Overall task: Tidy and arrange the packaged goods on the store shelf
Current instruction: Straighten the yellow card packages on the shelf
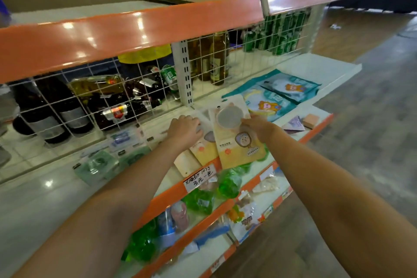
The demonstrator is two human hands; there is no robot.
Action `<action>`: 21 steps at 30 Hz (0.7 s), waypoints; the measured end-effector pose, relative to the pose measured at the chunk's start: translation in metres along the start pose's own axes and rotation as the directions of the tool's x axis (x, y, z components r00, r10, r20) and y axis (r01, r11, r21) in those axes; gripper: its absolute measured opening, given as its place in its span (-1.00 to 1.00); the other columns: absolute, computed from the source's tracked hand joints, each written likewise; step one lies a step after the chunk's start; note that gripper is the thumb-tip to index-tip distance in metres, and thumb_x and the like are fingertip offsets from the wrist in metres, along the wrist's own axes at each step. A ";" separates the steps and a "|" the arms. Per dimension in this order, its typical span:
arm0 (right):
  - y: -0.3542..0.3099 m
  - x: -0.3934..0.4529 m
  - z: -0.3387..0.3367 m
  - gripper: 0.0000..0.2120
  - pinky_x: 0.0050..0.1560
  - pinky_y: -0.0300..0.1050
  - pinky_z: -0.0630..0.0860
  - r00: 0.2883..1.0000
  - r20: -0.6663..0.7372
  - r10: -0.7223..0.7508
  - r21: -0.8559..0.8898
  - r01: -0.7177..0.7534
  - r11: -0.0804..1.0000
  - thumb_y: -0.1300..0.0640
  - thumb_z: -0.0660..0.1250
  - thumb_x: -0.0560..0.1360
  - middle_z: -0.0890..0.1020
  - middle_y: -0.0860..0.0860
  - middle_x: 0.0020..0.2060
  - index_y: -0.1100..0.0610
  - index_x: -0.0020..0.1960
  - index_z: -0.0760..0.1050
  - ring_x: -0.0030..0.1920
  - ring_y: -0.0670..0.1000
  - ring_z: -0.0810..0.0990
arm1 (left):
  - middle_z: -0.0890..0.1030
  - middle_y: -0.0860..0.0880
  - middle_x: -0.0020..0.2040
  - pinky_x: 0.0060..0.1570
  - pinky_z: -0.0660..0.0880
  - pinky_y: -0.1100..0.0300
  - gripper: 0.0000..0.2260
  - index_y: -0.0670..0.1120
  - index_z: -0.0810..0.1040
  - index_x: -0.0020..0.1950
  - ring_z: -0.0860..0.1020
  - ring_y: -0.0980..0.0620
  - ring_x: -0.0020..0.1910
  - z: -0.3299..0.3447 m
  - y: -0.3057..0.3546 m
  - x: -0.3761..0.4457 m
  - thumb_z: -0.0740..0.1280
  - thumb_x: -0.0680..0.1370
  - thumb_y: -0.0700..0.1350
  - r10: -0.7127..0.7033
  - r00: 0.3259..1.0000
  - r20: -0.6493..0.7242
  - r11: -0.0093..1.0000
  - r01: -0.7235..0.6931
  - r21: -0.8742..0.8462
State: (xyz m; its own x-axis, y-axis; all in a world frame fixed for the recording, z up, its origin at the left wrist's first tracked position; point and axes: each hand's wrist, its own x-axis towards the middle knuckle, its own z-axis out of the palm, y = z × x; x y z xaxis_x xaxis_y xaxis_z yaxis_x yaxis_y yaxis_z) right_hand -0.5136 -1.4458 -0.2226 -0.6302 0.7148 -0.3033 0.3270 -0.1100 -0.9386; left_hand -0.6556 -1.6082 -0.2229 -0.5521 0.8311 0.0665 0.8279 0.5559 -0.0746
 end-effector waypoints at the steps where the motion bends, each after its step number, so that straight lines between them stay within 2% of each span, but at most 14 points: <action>1: -0.002 0.005 -0.002 -0.68 -0.34 -0.33 0.51 1.000 -0.014 -0.006 -0.030 0.005 1.000 0.32 0.18 0.60 0.51 0.05 -0.22 0.37 0.33 0.38 -0.29 -0.05 0.47 | 0.51 -0.08 0.24 0.09 0.37 0.03 -0.66 -0.07 0.46 0.28 0.44 -0.11 0.20 0.001 -0.001 0.006 0.08 0.61 0.03 0.010 1.000 -0.002 1.000 -0.010 0.014; 2: -0.005 0.010 -0.005 -0.68 -0.29 -0.31 0.53 1.000 -0.027 -0.016 -0.080 0.014 0.997 0.29 0.19 0.60 0.51 0.05 -0.22 0.37 0.33 0.38 -0.26 -0.02 0.49 | 0.51 -0.08 0.23 0.08 0.38 0.03 -0.66 -0.06 0.46 0.28 0.44 -0.11 0.20 0.001 -0.002 0.013 0.08 0.61 0.03 0.017 1.000 -0.005 1.000 -0.017 0.022; 5: -0.017 0.022 -0.010 -0.65 0.11 -0.13 0.48 0.998 -0.023 -0.056 -0.252 0.049 0.966 0.22 0.20 0.61 0.47 0.08 -0.03 0.32 0.36 0.38 -0.02 0.03 0.45 | 0.50 -0.08 0.26 0.12 0.37 0.03 -0.65 -0.05 0.46 0.30 0.43 -0.11 0.24 0.002 -0.004 0.030 0.08 0.62 0.06 0.023 1.000 -0.011 1.000 -0.023 0.012; 7: -0.019 0.032 -0.011 -0.65 0.23 -0.04 0.42 0.996 -0.019 -0.083 -0.317 0.072 0.946 0.22 0.20 0.60 0.44 0.07 0.00 0.31 0.35 0.40 0.02 0.01 0.42 | 0.49 -0.08 0.28 0.17 0.36 0.01 -0.63 -0.04 0.45 0.32 0.42 -0.11 0.27 0.005 -0.005 0.037 0.08 0.62 0.08 0.030 1.000 -0.007 1.000 -0.030 0.005; 10: -0.018 0.047 -0.010 -0.67 0.24 0.00 0.43 0.995 -0.022 -0.092 -0.423 0.075 0.903 0.18 0.20 0.60 0.47 0.07 -0.04 0.31 0.30 0.45 0.00 0.08 0.47 | 0.48 -0.08 0.30 0.19 0.35 0.01 -0.63 -0.04 0.43 0.34 0.41 -0.11 0.28 0.010 -0.006 0.047 0.08 0.63 0.09 0.019 1.000 0.016 1.000 -0.019 0.016; 12: -0.020 0.057 -0.006 -0.68 0.21 0.01 0.46 0.995 0.005 -0.097 -0.463 0.089 0.882 0.17 0.21 0.59 0.50 0.07 -0.05 0.30 0.27 0.48 -0.03 0.06 0.48 | 0.48 -0.07 0.31 0.18 0.35 0.02 -0.63 -0.03 0.43 0.35 0.41 -0.10 0.28 0.012 -0.006 0.051 0.08 0.63 0.08 0.007 1.000 0.020 1.000 -0.007 0.027; 15: -0.028 0.077 -0.002 -0.69 0.29 0.04 0.44 0.996 0.031 -0.087 -0.534 0.090 0.841 0.17 0.21 0.59 0.57 0.16 0.12 0.28 0.28 0.46 0.13 0.14 0.54 | 0.48 -0.05 0.32 0.20 0.36 0.03 -0.64 -0.02 0.43 0.35 0.41 -0.09 0.29 0.012 -0.009 0.058 0.10 0.62 0.08 -0.021 1.000 0.020 1.000 0.021 0.007; 17: -0.033 0.091 0.000 -0.68 0.31 0.08 0.43 0.995 0.052 -0.084 -0.575 0.099 0.813 0.18 0.21 0.59 0.55 0.24 0.19 0.28 0.29 0.45 0.22 0.22 0.52 | 0.48 -0.06 0.32 0.22 0.37 0.03 -0.64 -0.02 0.43 0.35 0.42 -0.08 0.30 0.011 -0.012 0.062 0.10 0.62 0.08 -0.054 0.998 0.017 0.998 0.054 -0.015; 19: -0.038 0.099 0.001 -0.68 0.28 0.04 0.45 0.993 0.085 -0.084 -0.637 0.119 0.761 0.20 0.20 0.59 0.54 0.21 0.12 0.30 0.30 0.44 0.15 0.18 0.52 | 0.50 -0.06 0.29 0.23 0.38 0.03 -0.64 -0.03 0.45 0.33 0.42 -0.07 0.29 0.012 -0.015 0.064 0.12 0.61 0.09 -0.095 0.995 0.011 0.995 0.096 -0.030; 21: -0.038 0.107 0.001 -0.69 0.17 -0.05 0.46 0.988 0.128 -0.082 -0.663 0.147 0.734 0.22 0.19 0.58 0.51 0.17 0.02 0.30 0.29 0.45 0.01 0.08 0.46 | 0.51 -0.06 0.28 0.24 0.38 0.02 -0.64 -0.04 0.46 0.32 0.43 -0.07 0.29 0.015 -0.015 0.065 0.13 0.61 0.09 -0.140 0.990 0.019 0.989 0.141 -0.044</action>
State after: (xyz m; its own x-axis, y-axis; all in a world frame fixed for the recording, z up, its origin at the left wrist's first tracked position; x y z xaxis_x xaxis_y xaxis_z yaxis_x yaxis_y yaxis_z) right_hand -0.5940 -1.3659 -0.2191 -0.7399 0.6271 -0.2436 0.6144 0.4824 -0.6243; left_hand -0.7050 -1.5620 -0.2323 -0.6644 0.7452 0.0574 0.7454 0.6663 -0.0205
